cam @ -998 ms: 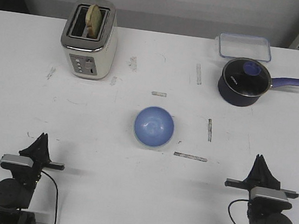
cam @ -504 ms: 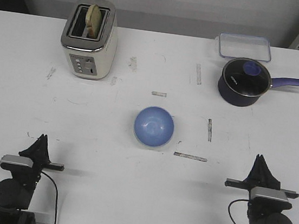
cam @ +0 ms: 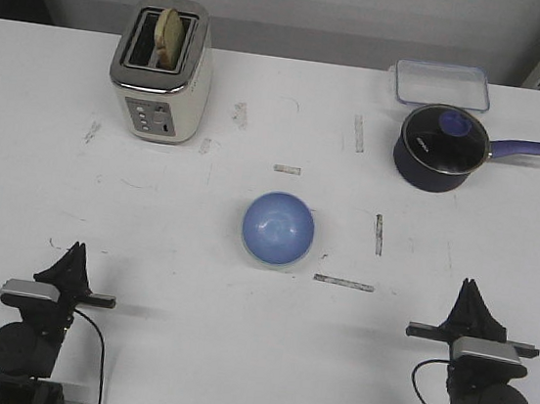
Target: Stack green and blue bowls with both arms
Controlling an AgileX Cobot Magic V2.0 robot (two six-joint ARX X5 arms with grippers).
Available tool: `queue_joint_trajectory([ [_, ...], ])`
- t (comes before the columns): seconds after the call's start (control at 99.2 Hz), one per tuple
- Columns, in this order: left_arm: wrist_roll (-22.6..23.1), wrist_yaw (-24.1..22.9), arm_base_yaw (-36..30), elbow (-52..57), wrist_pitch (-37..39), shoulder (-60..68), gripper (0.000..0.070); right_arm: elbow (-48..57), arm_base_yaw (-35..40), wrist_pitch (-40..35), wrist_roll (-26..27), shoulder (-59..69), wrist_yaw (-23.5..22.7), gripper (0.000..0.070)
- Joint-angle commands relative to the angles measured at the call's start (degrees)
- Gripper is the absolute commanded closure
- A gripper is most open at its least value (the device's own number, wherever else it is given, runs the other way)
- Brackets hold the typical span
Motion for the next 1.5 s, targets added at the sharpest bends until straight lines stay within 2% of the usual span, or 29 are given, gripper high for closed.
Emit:
queue_joint_trajectory([
  [0.0,-0.09,-0.13,0.04,-1.25,0.74,-0.11,0.0697,-0.15,0.04,0.61,-0.28,0.04,0.00,0.0687],
  [0.262,-0.09,-0.13,0.04,-1.25,0.74,-0.11,0.0697,-0.22,0.04,0.74,-0.26,0.02,0.04,0.0687],
  [0.444,-0.09,-0.13,0.04,-1.25,0.74,-0.11,0.0697,-1.25,-1.27,-2.10,-0.24,-2.27,-0.07,0.0687],
  [0.585,-0.09,-0.13,0.04,-1.25,0.74,-0.11,0.0697,-5.95,-3.52,0.44,-0.26,-5.77,-3.76,0.0687],
  [0.938,-0.09,-0.13,0.04,-1.25,0.74,-0.11,0.0697,-13.73,-4.52,1.07,-0.17,-10.80,-7.72,0.0687],
  [1.069,-0.09,-0.13,0.04,-1.25,0.74,-0.11,0.0697,-16.59,-4.52,4.83,0.00,-10.80,-7.82,0.0687],
  [1.492,-0.09,-0.13,0.04,-1.25,0.72,-0.11,0.0697,-16.63,-4.52,4.52,0.15,-10.80,-7.58,0.0687],
])
